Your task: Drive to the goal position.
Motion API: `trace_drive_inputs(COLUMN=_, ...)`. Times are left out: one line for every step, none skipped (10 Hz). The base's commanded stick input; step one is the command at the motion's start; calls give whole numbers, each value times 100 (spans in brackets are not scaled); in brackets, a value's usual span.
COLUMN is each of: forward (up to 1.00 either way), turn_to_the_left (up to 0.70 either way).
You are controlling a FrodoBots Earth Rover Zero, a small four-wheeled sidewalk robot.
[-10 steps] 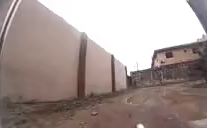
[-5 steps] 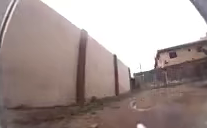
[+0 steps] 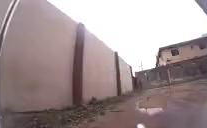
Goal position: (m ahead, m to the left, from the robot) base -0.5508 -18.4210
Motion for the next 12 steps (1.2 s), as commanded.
trace_drive_inputs(forward=100, turn_to_the_left=-20)
trace_drive_inputs(forward=100, turn_to_the_left=-40)
trace_drive_inputs(forward=100, turn_to_the_left=-40)
trace_drive_inputs(forward=100, turn_to_the_left=-40)
trace_drive_inputs(forward=100, turn_to_the_left=-16)
trace_drive_inputs(forward=100, turn_to_the_left=-20)
trace_drive_inputs(forward=71, turn_to_the_left=-18)
trace_drive_inputs(forward=29, turn_to_the_left=-14)
trace_drive_inputs(forward=0, turn_to_the_left=-100)
trace_drive_inputs(forward=0, turn_to_the_left=-100)
trace_drive_inputs(forward=0, turn_to_the_left=-100)
trace_drive_inputs(forward=0, turn_to_the_left=-100)
